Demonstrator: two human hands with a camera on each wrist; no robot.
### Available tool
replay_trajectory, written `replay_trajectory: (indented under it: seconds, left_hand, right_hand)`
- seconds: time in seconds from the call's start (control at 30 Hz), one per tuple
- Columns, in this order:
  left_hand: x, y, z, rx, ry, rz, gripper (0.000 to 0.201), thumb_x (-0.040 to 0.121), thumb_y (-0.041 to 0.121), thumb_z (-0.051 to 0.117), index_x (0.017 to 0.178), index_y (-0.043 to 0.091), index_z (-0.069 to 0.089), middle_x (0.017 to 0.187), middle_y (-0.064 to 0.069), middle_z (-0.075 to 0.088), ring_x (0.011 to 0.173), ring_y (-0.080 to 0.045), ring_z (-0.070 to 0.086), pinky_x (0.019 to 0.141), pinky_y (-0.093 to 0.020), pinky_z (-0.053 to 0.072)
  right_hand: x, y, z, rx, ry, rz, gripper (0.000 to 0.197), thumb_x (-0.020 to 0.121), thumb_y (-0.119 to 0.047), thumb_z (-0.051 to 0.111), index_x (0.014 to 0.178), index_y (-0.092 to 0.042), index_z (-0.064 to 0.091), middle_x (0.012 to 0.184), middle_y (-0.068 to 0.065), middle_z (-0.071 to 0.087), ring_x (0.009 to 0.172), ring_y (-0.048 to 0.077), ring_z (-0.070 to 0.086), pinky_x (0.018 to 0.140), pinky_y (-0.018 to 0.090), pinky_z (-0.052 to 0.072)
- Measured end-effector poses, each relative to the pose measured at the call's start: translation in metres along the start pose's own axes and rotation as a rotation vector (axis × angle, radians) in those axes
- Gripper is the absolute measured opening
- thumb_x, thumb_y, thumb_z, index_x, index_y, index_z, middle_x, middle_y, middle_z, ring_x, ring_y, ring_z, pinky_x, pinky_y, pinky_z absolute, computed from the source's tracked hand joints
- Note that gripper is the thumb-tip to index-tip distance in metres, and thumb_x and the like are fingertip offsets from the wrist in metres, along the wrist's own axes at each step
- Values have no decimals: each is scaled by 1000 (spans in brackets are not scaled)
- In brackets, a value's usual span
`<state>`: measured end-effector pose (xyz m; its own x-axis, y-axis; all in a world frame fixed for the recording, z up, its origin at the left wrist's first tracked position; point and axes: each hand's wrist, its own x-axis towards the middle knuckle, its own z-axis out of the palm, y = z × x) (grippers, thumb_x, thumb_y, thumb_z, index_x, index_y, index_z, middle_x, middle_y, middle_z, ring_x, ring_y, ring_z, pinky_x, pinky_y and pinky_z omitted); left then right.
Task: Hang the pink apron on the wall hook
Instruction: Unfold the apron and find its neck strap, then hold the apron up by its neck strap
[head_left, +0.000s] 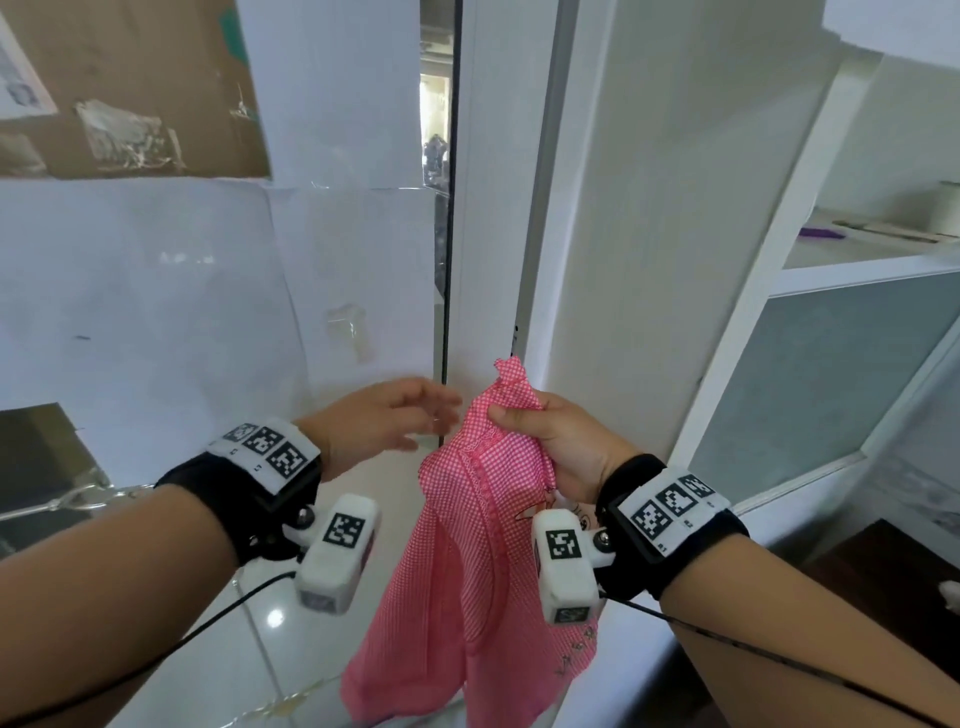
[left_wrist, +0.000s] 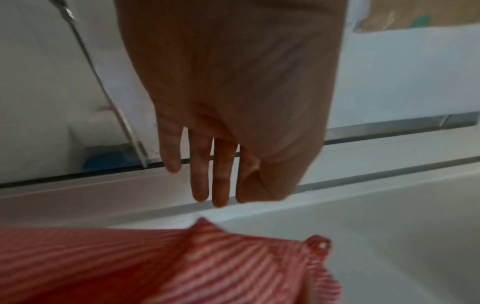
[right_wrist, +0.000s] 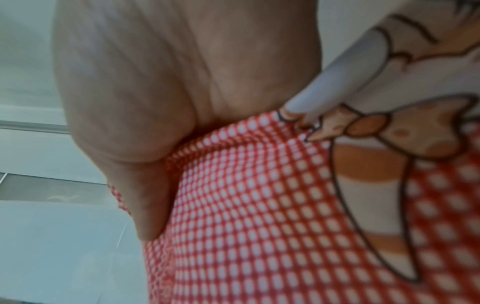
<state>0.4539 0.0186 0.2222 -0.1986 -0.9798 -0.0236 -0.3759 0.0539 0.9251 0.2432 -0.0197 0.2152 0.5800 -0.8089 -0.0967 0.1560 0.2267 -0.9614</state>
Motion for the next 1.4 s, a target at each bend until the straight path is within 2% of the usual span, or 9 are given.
replay_trajectory:
  seconds: [0.17, 0.37, 0.6, 0.83, 0.97, 1.07, 1.17, 1.3, 1.4]
  left_hand:
    - [-7, -25, 19, -77, -168, 29, 39, 76, 31, 71, 114, 26, 65, 114, 3, 71, 110, -18, 65, 97, -36, 48]
    - [-4, -21, 28, 200, 258, 245, 16, 88, 24, 65, 90, 39, 70, 83, 20, 73, 81, 11, 64, 73, -1, 40]
    - [-6, -13, 26, -97, 98, 210, 10, 93, 25, 51, 85, 22, 57, 84, -1, 58, 82, -15, 54, 87, -37, 45]
    - [-9, -13, 10, 291, -77, 126, 39, 79, 35, 73, 109, 32, 49, 91, 6, 71, 78, -3, 69, 72, -21, 53]
    - [-1, -17, -18, 609, 325, 130, 27, 81, 14, 66, 97, 32, 54, 69, 8, 59, 60, -12, 56, 55, -22, 39]
    - [5, -7, -42, 509, 723, 171, 15, 81, 11, 61, 89, 23, 59, 67, 3, 55, 62, -18, 52, 54, -19, 36]
    - [9, 15, -57, 376, 837, 223, 10, 84, 25, 63, 87, 15, 62, 68, -1, 54, 60, -17, 50, 61, -29, 41]
    - [1, 49, -55, 169, 687, 137, 57, 87, 63, 46, 90, 11, 69, 72, -5, 66, 62, -21, 58, 69, -35, 46]
    - [-5, 70, -46, -145, 421, 94, 52, 91, 59, 43, 98, 14, 69, 86, -7, 75, 77, -20, 71, 65, -27, 52]
  right_hand:
    - [4, -1, -1, 55, 168, -21, 10, 90, -10, 59, 87, -8, 68, 82, 10, 70, 79, 26, 66, 86, 44, 52]
    - [9, 2, -4, 17, 295, 25, 28, 92, -31, 59, 100, -5, 67, 89, 12, 73, 87, 30, 68, 95, 47, 51]
    - [14, 7, -10, -26, 353, 111, 36, 96, -38, 47, 116, -16, 68, 108, 11, 72, 101, 29, 66, 98, 45, 50]
    - [13, 3, -14, -14, 417, 69, 35, 99, -37, 42, 108, -21, 71, 107, 14, 71, 102, 33, 66, 98, 48, 50]
    - [12, 5, -26, -47, 463, 98, 34, 96, -37, 46, 104, -20, 74, 107, 14, 73, 104, 35, 66, 99, 51, 48]
    - [10, 8, -29, -113, 448, 161, 31, 95, -37, 50, 98, -17, 74, 98, 15, 73, 98, 35, 66, 101, 52, 46]
    - [10, 13, -31, -164, 400, 203, 31, 96, -32, 50, 98, -9, 71, 94, 16, 72, 91, 35, 66, 101, 50, 46]
    - [9, 19, -31, -277, 261, 264, 34, 95, -30, 52, 113, -7, 69, 112, 21, 70, 110, 42, 62, 103, 53, 44]
    - [8, 23, -30, -409, 115, 309, 37, 92, -29, 58, 117, -4, 66, 118, 23, 68, 111, 41, 62, 103, 52, 45]
